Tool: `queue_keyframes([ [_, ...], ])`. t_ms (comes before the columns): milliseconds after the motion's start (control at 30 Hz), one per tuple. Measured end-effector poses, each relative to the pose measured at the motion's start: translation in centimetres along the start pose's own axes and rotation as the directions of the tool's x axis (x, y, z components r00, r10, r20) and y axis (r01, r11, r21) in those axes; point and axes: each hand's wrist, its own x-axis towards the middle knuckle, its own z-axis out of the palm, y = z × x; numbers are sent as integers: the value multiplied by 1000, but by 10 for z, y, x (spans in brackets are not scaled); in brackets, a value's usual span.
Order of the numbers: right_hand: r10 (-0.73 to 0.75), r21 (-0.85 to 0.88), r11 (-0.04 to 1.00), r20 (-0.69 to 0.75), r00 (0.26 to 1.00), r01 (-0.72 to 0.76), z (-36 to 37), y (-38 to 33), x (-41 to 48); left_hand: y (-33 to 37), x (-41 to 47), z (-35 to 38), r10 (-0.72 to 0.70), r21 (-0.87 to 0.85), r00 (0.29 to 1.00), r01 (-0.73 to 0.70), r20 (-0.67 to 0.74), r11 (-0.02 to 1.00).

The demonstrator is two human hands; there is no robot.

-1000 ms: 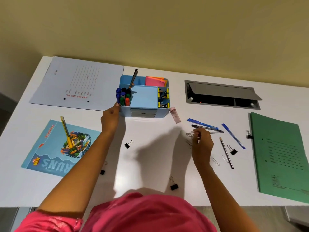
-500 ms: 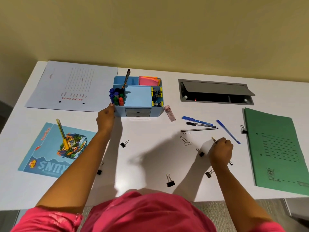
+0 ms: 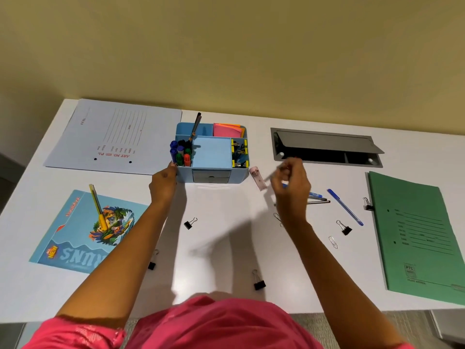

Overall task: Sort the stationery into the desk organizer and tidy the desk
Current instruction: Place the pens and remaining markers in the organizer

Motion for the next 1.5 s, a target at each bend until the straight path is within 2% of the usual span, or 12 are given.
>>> queue_keyframes([
  [67,-85,110,990,-8,996,86,23,-27,10,0,1,-1,-8,-7,1000,8,10,1000],
  [200,-84,231,970,49,995,70,71,-66,34,1,3,-4,0,-21,1000,0,27,1000],
  [367,-197,205,964,133,971,168,115,-84,50,1,8,-10,12,15,999,-13,51,1000],
  [600,-169,35,986,272,947,166,148,-71,57,3,7,-7,46,58,997,-50,65,997],
  [800,-110,2,994,244,964,113,149,-60,55,2,9,-7,58,95,996,-65,72,993],
  [900,-98,47,995,191,977,90,135,-52,50,0,10,-6,61,114,996,-69,69,991],
  [1033,-72,10,997,108,992,71,101,-25,34,-1,8,-5,71,132,996,-77,50,988],
  [1133,-19,-58,998,36,999,21,68,12,18,-1,6,-4,108,157,993,-114,47,981],
  [1200,48,-167,985,-7,999,-49,47,38,11,-1,5,-4,120,163,992,-126,47,979],
  [1333,225,-365,910,30,974,-199,8,85,-1,-3,7,-4,114,159,992,-120,49,980],
  [1500,272,-596,788,112,956,-154,-22,131,-26,-3,7,-4,89,138,995,-96,53,986],
])
